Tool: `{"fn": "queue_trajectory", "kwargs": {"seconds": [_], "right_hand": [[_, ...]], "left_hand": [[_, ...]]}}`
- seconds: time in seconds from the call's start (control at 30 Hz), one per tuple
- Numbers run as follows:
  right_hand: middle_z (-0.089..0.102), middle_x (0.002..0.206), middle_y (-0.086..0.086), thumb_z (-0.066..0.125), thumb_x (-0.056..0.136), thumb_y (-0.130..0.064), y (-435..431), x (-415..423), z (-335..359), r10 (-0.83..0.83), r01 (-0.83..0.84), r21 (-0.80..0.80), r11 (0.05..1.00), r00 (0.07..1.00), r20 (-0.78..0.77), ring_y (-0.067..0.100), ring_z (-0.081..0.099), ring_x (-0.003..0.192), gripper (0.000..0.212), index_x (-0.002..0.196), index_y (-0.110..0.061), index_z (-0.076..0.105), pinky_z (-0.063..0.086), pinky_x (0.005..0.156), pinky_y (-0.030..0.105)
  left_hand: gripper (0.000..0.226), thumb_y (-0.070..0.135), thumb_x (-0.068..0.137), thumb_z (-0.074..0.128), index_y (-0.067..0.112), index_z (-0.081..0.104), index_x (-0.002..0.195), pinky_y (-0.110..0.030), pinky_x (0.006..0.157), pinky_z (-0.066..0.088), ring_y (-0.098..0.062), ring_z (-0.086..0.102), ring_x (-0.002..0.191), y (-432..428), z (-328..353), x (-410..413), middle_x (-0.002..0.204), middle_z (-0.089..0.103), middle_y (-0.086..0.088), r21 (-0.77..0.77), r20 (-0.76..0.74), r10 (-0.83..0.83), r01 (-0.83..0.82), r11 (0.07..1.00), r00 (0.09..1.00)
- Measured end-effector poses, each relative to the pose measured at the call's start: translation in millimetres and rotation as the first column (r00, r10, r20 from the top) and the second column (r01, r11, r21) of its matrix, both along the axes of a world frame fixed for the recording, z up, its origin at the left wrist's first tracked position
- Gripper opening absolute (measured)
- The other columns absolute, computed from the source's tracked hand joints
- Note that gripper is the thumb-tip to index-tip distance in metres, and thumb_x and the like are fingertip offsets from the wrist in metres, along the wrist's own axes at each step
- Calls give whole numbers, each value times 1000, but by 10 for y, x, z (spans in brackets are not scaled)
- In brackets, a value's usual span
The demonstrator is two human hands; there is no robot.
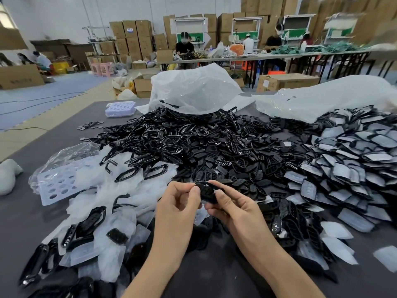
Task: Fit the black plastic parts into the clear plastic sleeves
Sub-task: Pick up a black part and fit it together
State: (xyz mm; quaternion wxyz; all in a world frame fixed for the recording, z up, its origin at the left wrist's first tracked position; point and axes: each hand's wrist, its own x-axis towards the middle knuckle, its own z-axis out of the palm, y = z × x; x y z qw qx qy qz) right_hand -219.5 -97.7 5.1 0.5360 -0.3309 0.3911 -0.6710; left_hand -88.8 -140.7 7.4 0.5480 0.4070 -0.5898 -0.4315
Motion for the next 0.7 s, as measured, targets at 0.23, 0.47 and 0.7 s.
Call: {"fn": "queue_trajectory", "kwargs": {"seconds": [0.23,0.47,0.7], "right_hand": [[75,86,17,63,86,-24,14,-55,12,21,-23,-20,1000,995,-93,16,72,78,34,117,-17,76,57,75,21],[77,87,11,55,102,-7,46,-51,20,-1,-3,-16,1000,964,-267,14,73,77,27,115,-19,76,56,73,20],[78,91,5,66,97,-7,44,-73,-4,-96,87,-41,995,911,-401,16,73,78,16,103,-19,75,57,71,22]], "left_hand": [[31,14,96,62,45,57,96,-30,69,52,-30,60,74,-30,-7,18,81,65,-9,29,2,-108,108,994,994],[30,8,98,57,38,61,101,-36,75,54,-29,64,73,-85,-12,53,82,66,-5,49,76,-175,172,984,982],[34,21,97,63,54,57,104,-7,66,43,-1,63,74,16,-4,39,87,64,22,-185,354,-54,126,975,934]]}}
